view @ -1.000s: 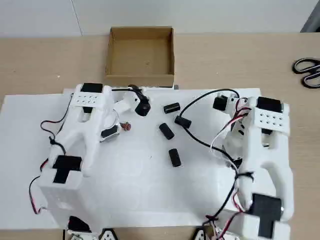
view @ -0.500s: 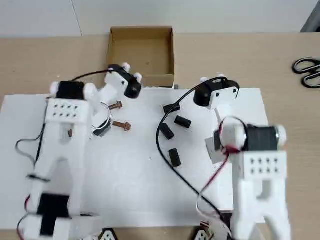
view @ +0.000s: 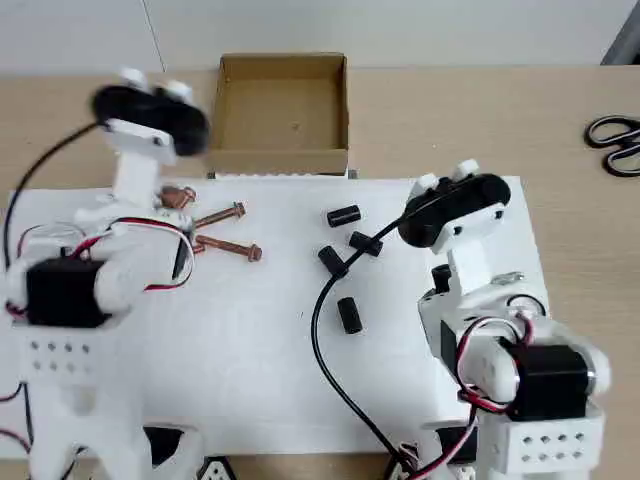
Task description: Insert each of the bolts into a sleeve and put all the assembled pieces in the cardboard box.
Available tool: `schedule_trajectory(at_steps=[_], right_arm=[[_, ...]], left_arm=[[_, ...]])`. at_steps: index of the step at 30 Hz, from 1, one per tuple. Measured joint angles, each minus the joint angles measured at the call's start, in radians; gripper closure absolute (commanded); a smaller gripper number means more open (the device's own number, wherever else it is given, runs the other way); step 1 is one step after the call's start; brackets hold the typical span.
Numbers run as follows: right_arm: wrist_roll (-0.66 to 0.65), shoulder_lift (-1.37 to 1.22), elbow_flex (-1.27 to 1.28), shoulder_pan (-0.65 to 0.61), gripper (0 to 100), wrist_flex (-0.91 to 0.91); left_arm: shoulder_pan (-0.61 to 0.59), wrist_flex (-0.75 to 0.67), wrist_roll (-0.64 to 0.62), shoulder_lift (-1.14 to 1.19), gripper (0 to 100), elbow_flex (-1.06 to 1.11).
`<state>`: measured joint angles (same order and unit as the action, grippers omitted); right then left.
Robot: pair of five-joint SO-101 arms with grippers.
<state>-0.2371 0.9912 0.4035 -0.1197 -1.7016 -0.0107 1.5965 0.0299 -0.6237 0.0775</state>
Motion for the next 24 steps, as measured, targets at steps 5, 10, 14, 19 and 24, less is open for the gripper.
schedule_trajectory(at_steps=[5, 10, 14, 19, 24], right_arm=[[0.075, 0.058, 0.103, -0.011, 99.5, 0.077], [0.161, 0.238, 0.221, -0.126, 99.5, 0.172], [0.226, 0.408, 0.364, -0.215, 99.5, 0.242], [0.247, 0.582, 0.523, -0.328, 99.5, 0.327], [0.247, 0.730, 0.658, -0.431, 99.5, 0.391]], left_arm=[[0.002, -0.095, -0.261, -0.037, 99, 0.011], [0.063, -0.103, -0.416, -0.071, 99, 0.094], [0.121, -0.143, -0.500, -0.172, 99, 0.173], [0.212, -0.227, -0.531, -0.358, 99, 0.333], [0.227, -0.391, -0.565, -0.583, 99, 0.551]])
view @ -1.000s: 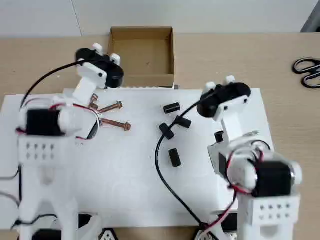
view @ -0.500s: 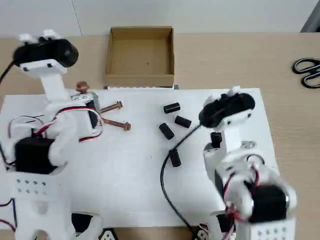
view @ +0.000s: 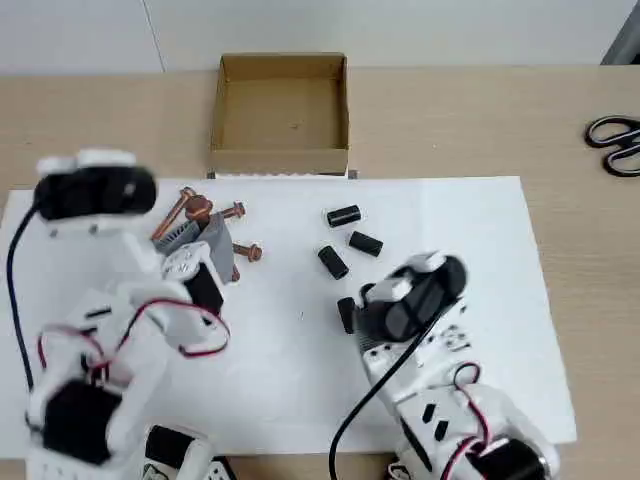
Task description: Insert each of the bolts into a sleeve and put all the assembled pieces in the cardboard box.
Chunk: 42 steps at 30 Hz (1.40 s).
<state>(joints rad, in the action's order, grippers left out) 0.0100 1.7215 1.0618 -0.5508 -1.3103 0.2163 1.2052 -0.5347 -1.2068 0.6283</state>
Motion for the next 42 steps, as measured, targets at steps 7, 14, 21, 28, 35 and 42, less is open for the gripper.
schedule_trajectory(at_steps=[7, 14, 21, 28, 35, 42], right_arm=[[0.002, 0.080, 0.115, -0.153, 99.5, 0.008], [0.081, 0.080, 0.180, -0.261, 99.5, 0.087], [0.089, 0.080, 0.230, -0.341, 99.5, 0.186], [0.089, 0.080, 0.232, -0.347, 99.5, 0.192], [0.089, 0.080, 0.232, -0.347, 99.5, 0.192], [0.089, 0.080, 0.232, -0.347, 99.5, 0.192]], left_arm=[[0.006, -0.121, -0.026, -0.284, 99, 0.262], [0.054, -0.126, -0.028, -0.493, 99, 0.405], [0.107, -0.126, -0.086, -0.595, 99, 0.466], [0.166, -0.129, -0.091, -0.598, 99, 0.470], [0.262, -0.129, -0.091, -0.598, 99, 0.470], [0.304, -0.129, -0.091, -0.598, 99, 0.512]])
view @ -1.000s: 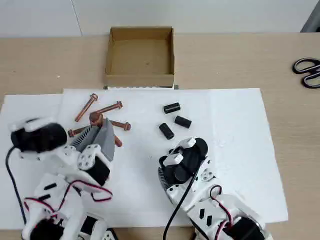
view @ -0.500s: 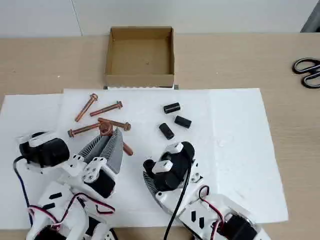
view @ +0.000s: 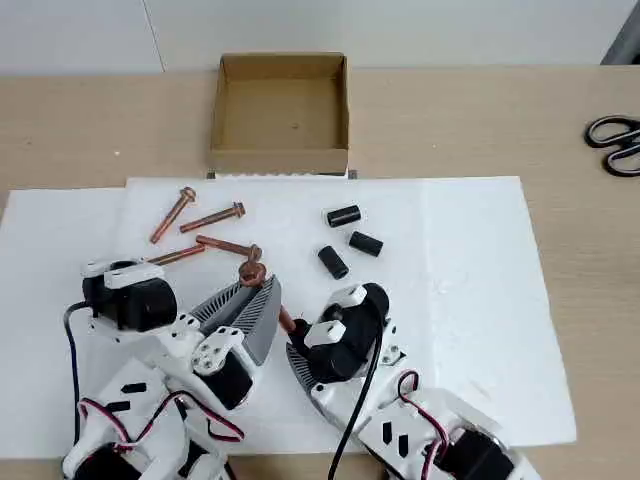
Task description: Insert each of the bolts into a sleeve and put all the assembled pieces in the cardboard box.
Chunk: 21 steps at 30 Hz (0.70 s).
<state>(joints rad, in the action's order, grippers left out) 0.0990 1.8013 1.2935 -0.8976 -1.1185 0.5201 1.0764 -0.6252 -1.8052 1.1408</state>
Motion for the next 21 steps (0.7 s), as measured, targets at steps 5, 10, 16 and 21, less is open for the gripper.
schedule_trajectory(at_steps=[5, 10, 16, 21], right_arm=[[0.000, -0.002, 0.003, 0.000, 99.5, -0.002], [0.000, -0.002, 0.003, 0.000, 99.5, -0.002], [0.000, -0.003, 0.005, 0.000, 99.5, -0.002], [0.000, -0.003, 0.005, 0.000, 99.5, -0.003]], left_arm=[[0.023, -0.002, 0.006, 0.000, 99, 0.025], [0.023, -0.003, 0.003, -0.002, 99, 0.031], [0.023, -0.040, 0.003, -0.003, 99, 0.068], [0.025, -0.078, 0.003, -0.003, 99, 0.101]])
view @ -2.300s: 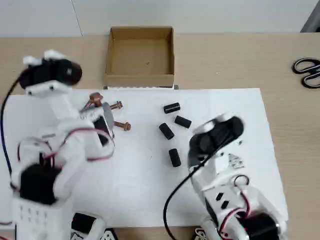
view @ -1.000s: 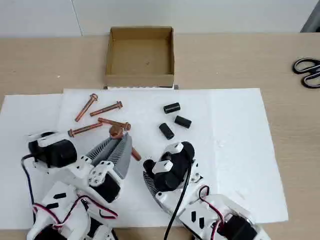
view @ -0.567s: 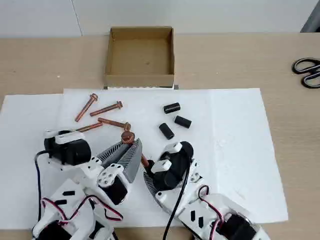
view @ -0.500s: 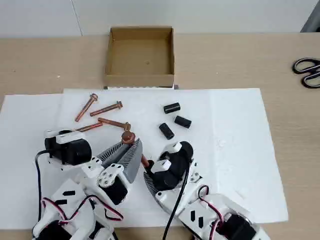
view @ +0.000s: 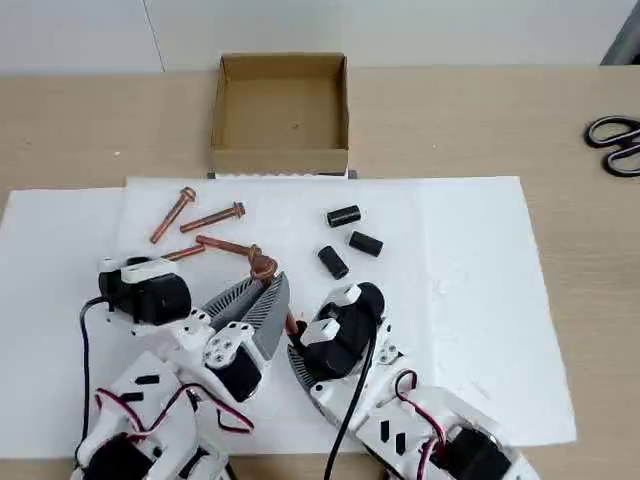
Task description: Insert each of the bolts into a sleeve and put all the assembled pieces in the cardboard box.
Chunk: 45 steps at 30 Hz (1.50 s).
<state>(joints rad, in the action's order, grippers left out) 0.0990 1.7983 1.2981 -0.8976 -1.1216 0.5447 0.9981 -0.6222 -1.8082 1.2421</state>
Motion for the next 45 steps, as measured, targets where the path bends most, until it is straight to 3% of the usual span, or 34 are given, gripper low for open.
schedule_trajectory(at_steps=[17, 33, 45], right_arm=[[0.006, 0.003, -0.003, 0.000, 99.5, 0.003], [0.005, -0.002, 0.006, -0.008, 99.5, 0.009], [0.005, -0.002, 0.009, -0.008, 99.5, 0.084]], left_arm=[[0.034, -0.009, 0.021, 0.003, 99, 0.017], [0.048, 0.287, 0.207, -0.003, 99, -0.084], [0.054, 0.325, 0.255, -0.003, 99, -0.083]])
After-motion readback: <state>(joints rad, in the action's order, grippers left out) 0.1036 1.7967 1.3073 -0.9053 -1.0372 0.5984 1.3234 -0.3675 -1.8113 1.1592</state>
